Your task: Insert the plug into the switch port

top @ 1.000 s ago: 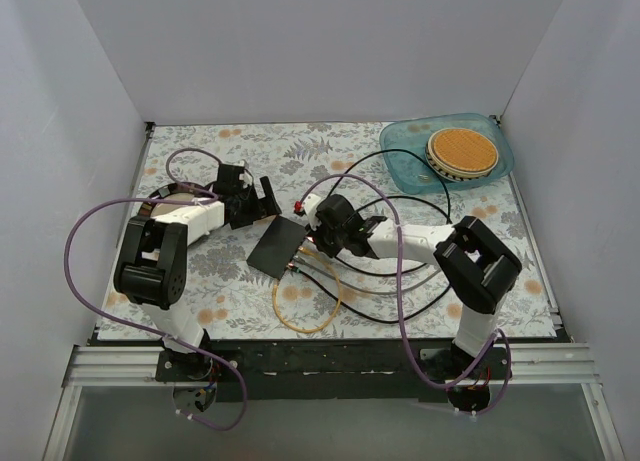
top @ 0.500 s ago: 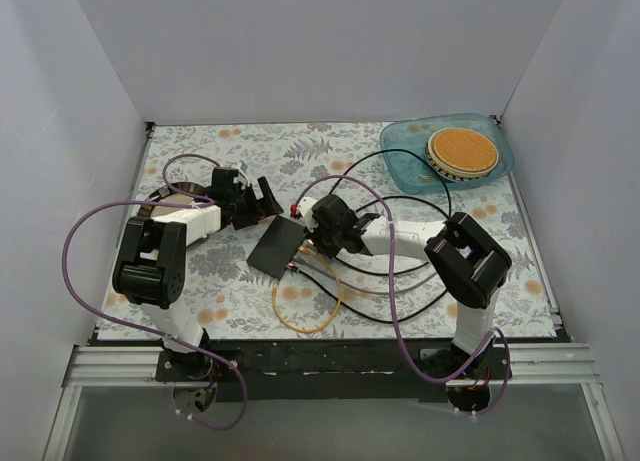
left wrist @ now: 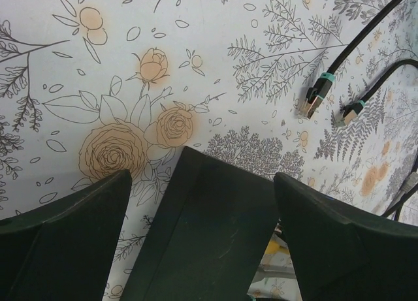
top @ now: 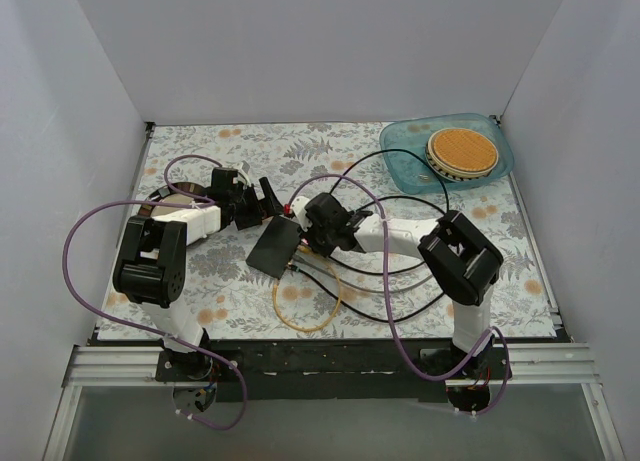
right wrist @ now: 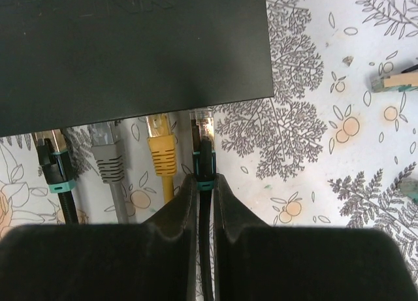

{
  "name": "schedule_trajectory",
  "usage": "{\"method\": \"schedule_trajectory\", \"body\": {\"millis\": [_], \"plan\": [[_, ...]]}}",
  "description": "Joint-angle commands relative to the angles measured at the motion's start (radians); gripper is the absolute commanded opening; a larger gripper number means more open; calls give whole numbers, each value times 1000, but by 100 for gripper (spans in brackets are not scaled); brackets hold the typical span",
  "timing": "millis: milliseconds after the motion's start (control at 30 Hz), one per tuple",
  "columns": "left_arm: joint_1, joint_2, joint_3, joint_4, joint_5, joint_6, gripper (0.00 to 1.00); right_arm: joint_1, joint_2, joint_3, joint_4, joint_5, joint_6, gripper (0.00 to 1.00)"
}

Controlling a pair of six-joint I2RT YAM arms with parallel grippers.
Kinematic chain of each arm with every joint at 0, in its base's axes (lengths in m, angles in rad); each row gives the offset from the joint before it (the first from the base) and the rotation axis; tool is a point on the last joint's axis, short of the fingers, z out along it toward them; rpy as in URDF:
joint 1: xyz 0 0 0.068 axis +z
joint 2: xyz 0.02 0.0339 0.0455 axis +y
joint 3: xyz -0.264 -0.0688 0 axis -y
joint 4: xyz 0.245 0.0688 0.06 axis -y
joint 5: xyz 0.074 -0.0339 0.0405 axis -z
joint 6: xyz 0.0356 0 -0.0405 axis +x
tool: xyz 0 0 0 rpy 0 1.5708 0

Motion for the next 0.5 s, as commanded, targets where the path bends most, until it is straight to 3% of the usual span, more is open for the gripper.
{"method": "schedule_trajectory", "body": {"millis": [0, 467], "plan": [[7, -5, -7, 16, 34, -3, 90, 8, 33, 62, -26, 19, 10, 1], [6, -2, -7, 31, 77, -6, 87, 8, 70, 121, -83, 53, 18, 1]]}}
